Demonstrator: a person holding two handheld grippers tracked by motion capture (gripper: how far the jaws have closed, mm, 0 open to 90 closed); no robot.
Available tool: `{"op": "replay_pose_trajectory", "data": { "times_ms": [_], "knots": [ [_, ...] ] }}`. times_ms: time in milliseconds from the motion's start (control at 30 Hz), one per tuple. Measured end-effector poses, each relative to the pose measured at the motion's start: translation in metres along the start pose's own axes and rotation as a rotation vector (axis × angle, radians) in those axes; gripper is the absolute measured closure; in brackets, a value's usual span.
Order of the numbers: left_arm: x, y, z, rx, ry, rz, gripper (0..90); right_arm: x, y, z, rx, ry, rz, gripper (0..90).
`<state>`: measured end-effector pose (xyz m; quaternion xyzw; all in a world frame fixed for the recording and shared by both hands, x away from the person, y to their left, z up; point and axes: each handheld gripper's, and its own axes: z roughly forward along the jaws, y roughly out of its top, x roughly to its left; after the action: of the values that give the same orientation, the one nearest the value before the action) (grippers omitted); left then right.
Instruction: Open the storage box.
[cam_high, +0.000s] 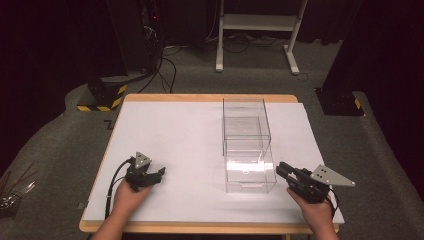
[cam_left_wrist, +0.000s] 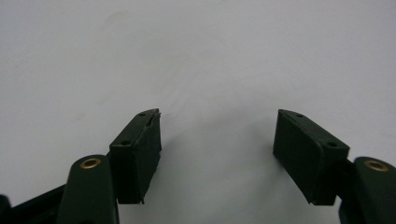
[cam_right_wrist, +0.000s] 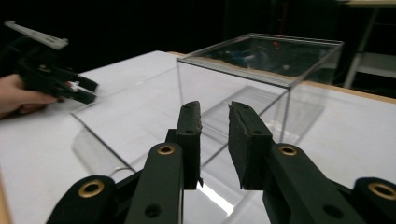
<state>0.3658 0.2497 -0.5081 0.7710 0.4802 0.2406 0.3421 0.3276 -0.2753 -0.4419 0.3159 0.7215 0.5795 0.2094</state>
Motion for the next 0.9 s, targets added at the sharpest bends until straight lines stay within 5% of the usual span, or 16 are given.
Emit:
{"op": "replay_pose_trajectory", "data": {
  "times_ms": [300,500,733,900],
  "knots": [
    [0.0,0.0,0.0,-0.002,0.002,0.0,32.4,-0.004,-0.006,0.003,0.055,-0.208,0.032,70.3],
    [-0.001,0.0,0.0,-0.003,0.004,0.0,32.4,-0.017,-0.028,0.012,0.161,-0.364,0.082,57.3],
    [0.0,0.0,0.0,-0.003,0.003,0.0,32.4,-0.031,-0.047,0.017,0.243,-0.415,0.15,49.1],
    [-0.001,0.0,0.0,-0.003,0.005,0.0,32.4,-0.028,-0.047,0.019,0.248,-0.431,0.122,46.6]
  ]
}}
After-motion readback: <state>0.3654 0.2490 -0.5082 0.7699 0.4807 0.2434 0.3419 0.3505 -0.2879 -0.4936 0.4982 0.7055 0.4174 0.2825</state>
